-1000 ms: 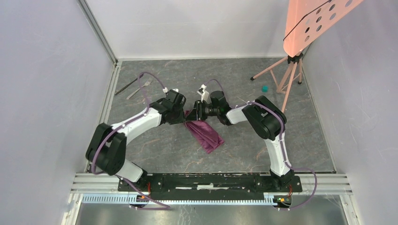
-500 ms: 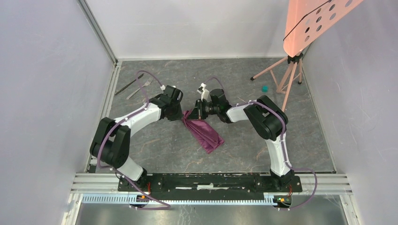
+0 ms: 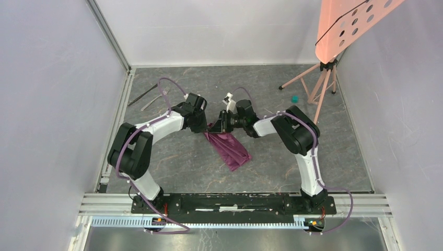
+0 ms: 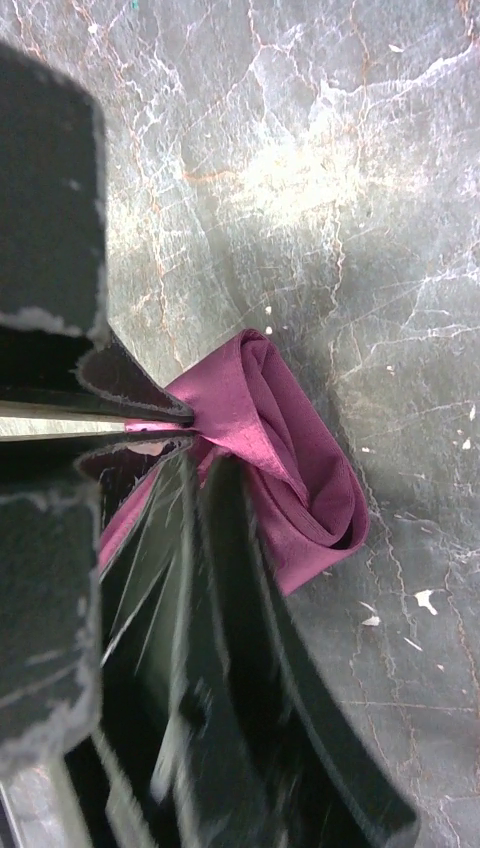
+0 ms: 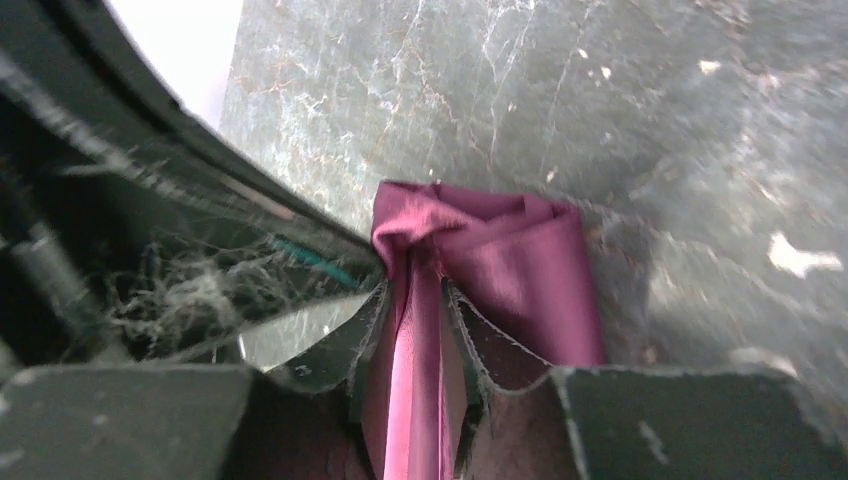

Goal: Fold the napkin into a case and place the utensils inside
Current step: Grasp the top corner of the smaller rectangle folded napkin from the folded napkin, then smooth out the smaller rectangle-folded napkin at the center of the board.

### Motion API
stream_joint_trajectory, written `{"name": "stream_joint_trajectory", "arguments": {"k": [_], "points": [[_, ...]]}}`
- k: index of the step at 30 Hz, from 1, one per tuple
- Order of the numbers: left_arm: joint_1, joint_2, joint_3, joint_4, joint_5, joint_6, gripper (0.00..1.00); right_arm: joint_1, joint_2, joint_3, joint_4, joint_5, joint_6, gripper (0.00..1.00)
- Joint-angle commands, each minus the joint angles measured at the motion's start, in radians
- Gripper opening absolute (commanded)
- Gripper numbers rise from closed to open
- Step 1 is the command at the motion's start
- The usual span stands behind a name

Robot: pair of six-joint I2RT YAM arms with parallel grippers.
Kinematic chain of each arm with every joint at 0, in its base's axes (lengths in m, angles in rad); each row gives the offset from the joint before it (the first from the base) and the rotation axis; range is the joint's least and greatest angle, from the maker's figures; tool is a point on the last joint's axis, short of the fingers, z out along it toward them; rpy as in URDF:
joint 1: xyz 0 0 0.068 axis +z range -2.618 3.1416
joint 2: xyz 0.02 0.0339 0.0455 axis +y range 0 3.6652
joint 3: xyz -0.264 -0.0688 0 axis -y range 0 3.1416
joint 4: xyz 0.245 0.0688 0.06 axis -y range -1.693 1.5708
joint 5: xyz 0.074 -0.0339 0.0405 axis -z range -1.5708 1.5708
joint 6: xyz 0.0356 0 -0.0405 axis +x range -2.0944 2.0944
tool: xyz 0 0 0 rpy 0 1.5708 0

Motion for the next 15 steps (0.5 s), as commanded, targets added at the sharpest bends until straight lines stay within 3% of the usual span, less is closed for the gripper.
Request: {"name": "stream_joint_trajectory", "arguments": {"k": [1, 9, 15], "points": [[-0.001, -0.034, -0.003, 0.051, 0.03, -0.026, 0.14, -0.031, -0.158, -0.063, -0.021, -0.086, -0.061, 0.31], [0.007, -0.059, -0.029, 0.036, 0.011, -0.011, 0.19, -0.037, -0.22, -0.111, -0.202, -0.037, -0.257, 0.33], [0.009, 0.061, 0.058, 0.052, 0.068, -0.014, 0.17, -0.004, -0.213, -0.147, -0.222, 0.067, -0.302, 0.28]]}}
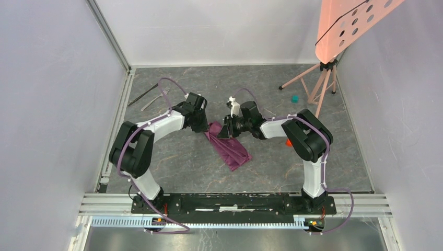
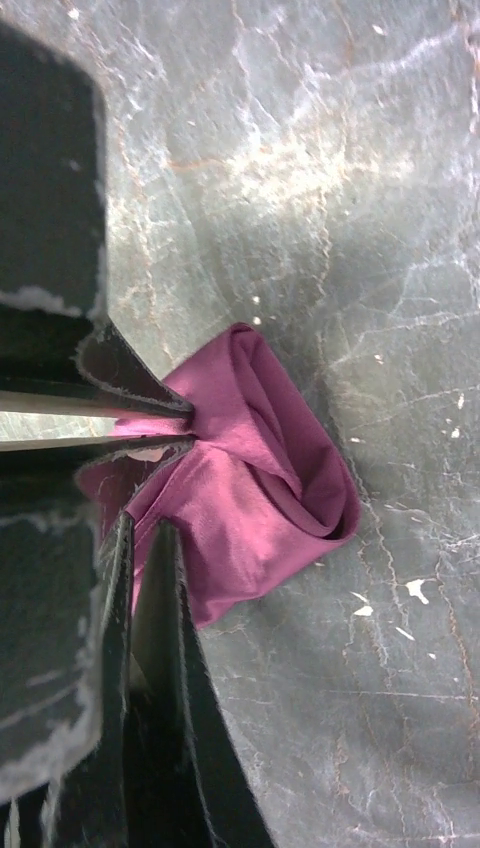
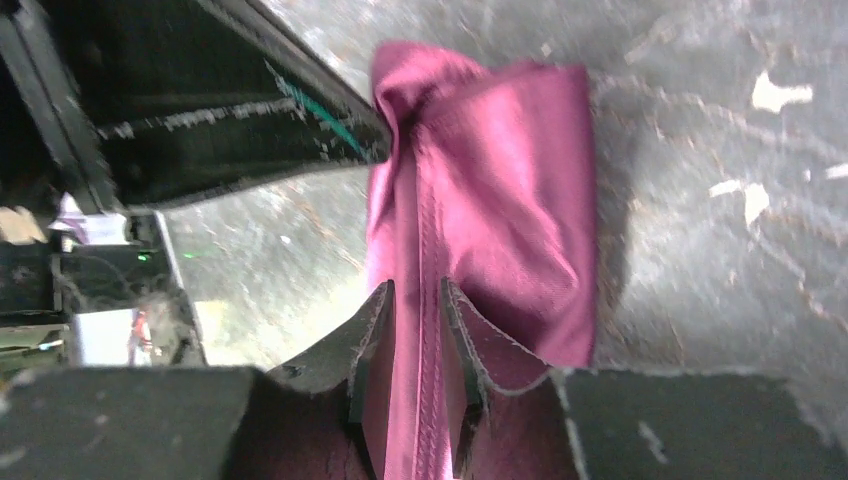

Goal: Fold the napkin into a case and place the utensils inside
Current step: Smooth out the smaller rectangle-folded napkin at the center of the board.

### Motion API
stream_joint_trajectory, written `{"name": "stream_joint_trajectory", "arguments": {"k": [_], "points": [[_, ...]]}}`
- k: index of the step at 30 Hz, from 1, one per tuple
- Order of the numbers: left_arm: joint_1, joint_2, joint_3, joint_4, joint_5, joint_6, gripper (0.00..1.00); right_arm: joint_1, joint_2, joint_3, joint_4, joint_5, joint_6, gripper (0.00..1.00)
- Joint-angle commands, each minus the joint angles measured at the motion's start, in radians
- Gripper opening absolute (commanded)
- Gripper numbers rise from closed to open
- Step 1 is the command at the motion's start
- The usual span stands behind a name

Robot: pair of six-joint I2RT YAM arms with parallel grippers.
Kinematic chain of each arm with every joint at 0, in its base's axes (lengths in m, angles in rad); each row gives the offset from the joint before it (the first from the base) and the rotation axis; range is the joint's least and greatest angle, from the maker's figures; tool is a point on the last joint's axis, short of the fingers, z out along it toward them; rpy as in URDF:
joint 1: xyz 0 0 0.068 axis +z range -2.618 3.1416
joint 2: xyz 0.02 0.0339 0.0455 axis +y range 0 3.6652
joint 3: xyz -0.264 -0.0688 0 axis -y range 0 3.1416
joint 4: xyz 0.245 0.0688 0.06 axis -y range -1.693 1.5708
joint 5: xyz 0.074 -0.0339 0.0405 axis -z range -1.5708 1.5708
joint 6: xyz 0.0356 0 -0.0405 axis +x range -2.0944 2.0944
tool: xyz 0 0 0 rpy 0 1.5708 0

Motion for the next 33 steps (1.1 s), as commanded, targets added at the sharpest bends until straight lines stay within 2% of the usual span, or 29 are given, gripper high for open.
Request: {"name": "stream_joint_trajectory", "arguments": {"k": [1, 5, 9, 14, 17, 19, 22, 24, 30, 33], "points": [[0.004, 0.081, 0.075, 0.041, 0.045, -0.017, 0.17, 0.04, -0.008, -0.013, -0.038, 0.098, -0.082, 0.28], [-0.001, 0.1, 0.085, 0.062, 0.065, -0.023, 0.17, 0.08, 0.032, 0.032, -0.053, 0.105, -0.08, 0.25], [0.0, 0.015, 0.028, 0.038, 0.061, -0.01, 0.23, 0.084, -0.048, 0.027, -0.095, 0.12, -0.1, 0.27], [0.015, -0.201, -0.105, 0.007, 0.061, -0.022, 0.41, 0.091, -0.189, 0.003, -0.259, 0.162, -0.238, 0.41], [0.023, -0.305, -0.187, -0.007, 0.065, -0.057, 0.54, 0.116, -0.251, 0.004, -0.385, 0.261, -0.35, 0.51], [0.029, -0.342, -0.242, 0.004, 0.104, -0.102, 0.59, 0.136, -0.275, 0.006, -0.452, 0.335, -0.41, 0.56], [0.029, -0.34, -0.328, 0.109, 0.227, -0.194, 0.58, 0.168, -0.272, 0.049, -0.552, 0.434, -0.484, 0.56], [0.029, -0.32, -0.381, 0.195, 0.285, -0.261, 0.54, 0.191, -0.256, 0.098, -0.619, 0.484, -0.524, 0.54], [0.02, -0.245, -0.485, 0.407, 0.343, -0.396, 0.42, 0.261, -0.216, 0.142, -0.676, 0.581, -0.561, 0.52], [0.006, -0.209, -0.484, 0.427, 0.325, -0.407, 0.38, 0.277, -0.194, 0.15, -0.677, 0.603, -0.565, 0.51]]}}
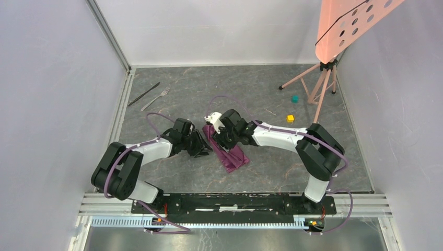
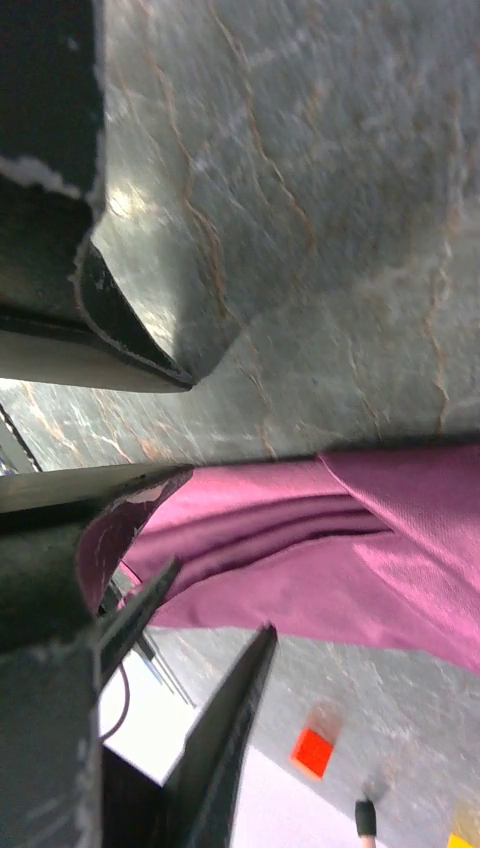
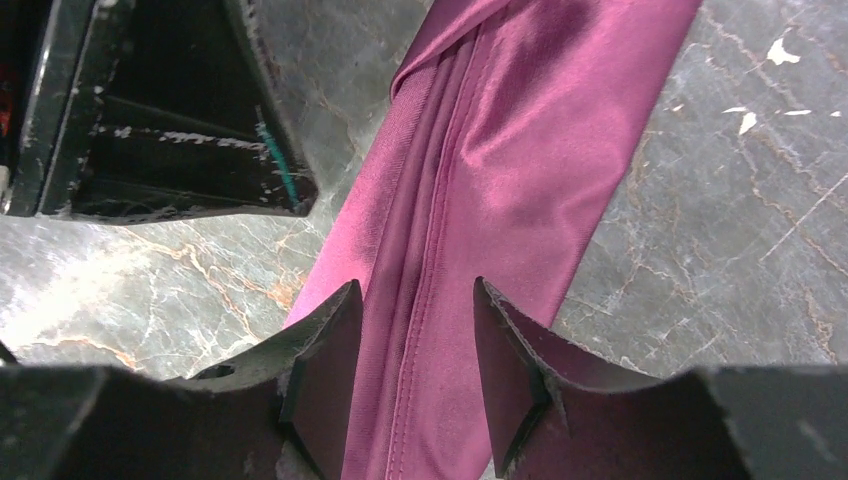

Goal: Fold the napkin into a case and place the utensils inside
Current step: Smooth out the smaller rectangle-folded napkin at the center of the board.

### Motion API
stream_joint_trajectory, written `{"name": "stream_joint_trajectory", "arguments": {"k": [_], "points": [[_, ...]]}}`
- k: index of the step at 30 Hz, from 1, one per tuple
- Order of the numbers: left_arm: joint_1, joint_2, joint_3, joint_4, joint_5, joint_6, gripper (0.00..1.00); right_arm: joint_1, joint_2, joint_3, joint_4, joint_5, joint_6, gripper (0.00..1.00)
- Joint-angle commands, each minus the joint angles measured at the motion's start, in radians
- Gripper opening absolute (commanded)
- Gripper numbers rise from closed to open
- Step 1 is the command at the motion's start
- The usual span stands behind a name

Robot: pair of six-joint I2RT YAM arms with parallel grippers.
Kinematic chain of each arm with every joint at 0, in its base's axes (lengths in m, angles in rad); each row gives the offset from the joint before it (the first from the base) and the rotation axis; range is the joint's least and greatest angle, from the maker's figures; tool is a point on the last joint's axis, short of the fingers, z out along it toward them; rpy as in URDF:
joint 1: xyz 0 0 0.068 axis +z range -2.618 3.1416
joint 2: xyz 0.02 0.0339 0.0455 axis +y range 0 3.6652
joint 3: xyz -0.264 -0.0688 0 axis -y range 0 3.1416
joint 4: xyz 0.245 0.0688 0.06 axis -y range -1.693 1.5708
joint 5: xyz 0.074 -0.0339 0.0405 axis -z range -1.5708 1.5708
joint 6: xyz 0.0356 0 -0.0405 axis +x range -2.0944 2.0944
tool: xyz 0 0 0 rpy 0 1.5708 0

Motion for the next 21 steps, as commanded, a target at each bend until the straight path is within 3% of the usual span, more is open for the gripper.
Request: {"name": "stream_joint_trajectory", "arguments": {"k": [1, 21], "points": [[-0.022, 0.05, -0.001, 0.151, 0.019, -0.097, 0.38, 0.023, 0.037, 0.045, -0.037, 0.079, -0.046, 0.5], [-0.054, 0.1, -0.051, 0.207, -0.048, -0.161, 0.26, 0.1, 0.08, 0.016, 0.027, 0.141, -0.033, 0.54]]}}
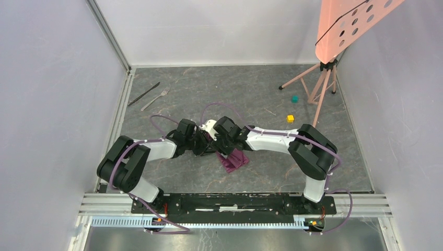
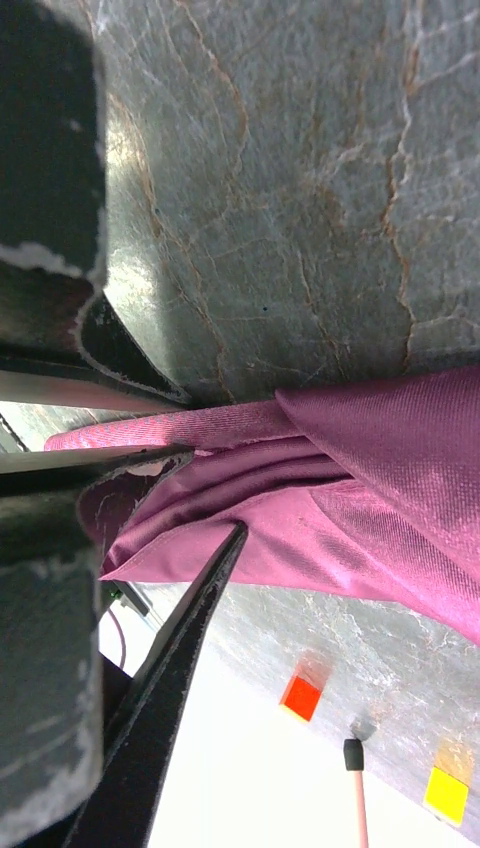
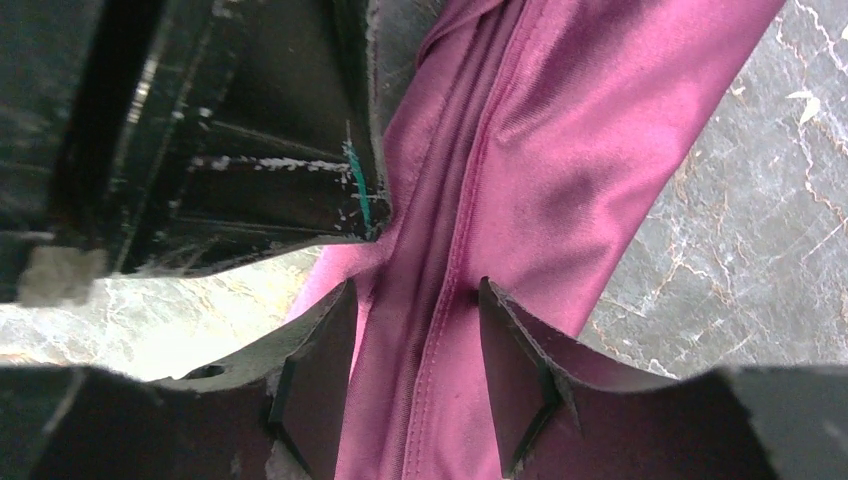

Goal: Fold the napkin into a case and place the utensils inside
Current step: Smooth out the smaller rectangle-folded napkin at the center of the board.

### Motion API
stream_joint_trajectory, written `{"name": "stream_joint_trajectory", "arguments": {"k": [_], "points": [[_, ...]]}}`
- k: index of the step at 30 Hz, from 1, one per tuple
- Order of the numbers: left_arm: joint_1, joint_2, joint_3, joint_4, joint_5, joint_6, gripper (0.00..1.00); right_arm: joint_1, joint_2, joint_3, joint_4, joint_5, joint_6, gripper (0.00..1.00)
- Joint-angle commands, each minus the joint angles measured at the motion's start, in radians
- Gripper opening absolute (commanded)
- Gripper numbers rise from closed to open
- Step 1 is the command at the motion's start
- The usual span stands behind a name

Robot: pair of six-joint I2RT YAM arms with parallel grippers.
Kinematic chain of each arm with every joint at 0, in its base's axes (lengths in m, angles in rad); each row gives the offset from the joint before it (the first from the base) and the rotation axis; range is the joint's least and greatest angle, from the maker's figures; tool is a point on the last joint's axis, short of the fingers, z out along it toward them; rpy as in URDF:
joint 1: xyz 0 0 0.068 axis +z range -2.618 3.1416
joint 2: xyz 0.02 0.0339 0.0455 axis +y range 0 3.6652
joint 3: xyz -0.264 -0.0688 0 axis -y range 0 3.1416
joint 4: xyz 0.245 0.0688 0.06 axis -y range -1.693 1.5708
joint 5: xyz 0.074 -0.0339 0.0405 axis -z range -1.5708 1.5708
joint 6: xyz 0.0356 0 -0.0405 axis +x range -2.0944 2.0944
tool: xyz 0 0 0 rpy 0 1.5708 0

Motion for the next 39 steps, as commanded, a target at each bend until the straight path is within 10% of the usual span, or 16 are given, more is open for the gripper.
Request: {"name": "stream_joint_trajectory", "arguments": {"k": [1, 14, 39], "points": [[-0.005, -0.004, -0.04, -0.006, -0.049, -0.04, 0.26, 0.014, 0.02, 0.001, 0.069, 0.023, 0.008, 0.52], [-0.006, 0.005, -0.081, 0.061, -0.037, -0.07, 0.15, 0.016, -0.018, 0.03, 0.056, 0.037, 0.07, 0.02], [-0.016, -0.021, -0.105, 0.081, -0.064, -0.084, 0.02, 0.015, 0.008, 0.054, 0.114, -0.097, 0.309, 0.0]]}}
